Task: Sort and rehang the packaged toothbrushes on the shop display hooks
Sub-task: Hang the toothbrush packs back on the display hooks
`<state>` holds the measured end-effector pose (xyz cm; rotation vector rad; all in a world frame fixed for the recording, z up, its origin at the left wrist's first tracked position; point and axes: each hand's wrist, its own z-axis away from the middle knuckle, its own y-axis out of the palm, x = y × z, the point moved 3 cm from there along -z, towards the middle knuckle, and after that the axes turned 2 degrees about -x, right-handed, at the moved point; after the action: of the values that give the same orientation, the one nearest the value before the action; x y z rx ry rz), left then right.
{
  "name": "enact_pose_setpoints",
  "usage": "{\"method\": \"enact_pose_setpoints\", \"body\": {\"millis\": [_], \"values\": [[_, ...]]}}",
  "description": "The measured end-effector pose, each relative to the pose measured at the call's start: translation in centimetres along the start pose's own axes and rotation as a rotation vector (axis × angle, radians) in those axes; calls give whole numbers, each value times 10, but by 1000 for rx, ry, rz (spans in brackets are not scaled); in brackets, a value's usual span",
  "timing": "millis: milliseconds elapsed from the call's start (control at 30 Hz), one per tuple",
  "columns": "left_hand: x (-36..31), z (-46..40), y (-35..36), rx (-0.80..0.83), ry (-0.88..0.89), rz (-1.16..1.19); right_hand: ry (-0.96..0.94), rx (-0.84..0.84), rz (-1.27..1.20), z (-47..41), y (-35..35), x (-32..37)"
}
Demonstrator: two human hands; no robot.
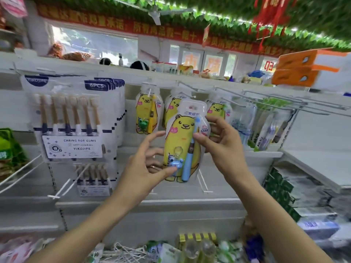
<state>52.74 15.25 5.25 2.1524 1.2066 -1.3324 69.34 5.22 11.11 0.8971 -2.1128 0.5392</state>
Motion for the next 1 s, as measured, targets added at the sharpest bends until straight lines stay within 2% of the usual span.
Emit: {"method": "enact_pose_setpoints", "body": {"millis": [300, 667, 833, 1000], "values": [[5, -21, 14, -68, 59, -136, 25, 27, -105, -35, -7, -20], [27, -43, 24, -115, 85, -184, -29, -4, -59, -59, -8, -42], [37, -59, 28, -128, 67, -162, 13, -7, -24, -82, -4, -64], [54, -88, 27, -136, 51, -257, 33, 7, 36, -109, 2, -87]]}}
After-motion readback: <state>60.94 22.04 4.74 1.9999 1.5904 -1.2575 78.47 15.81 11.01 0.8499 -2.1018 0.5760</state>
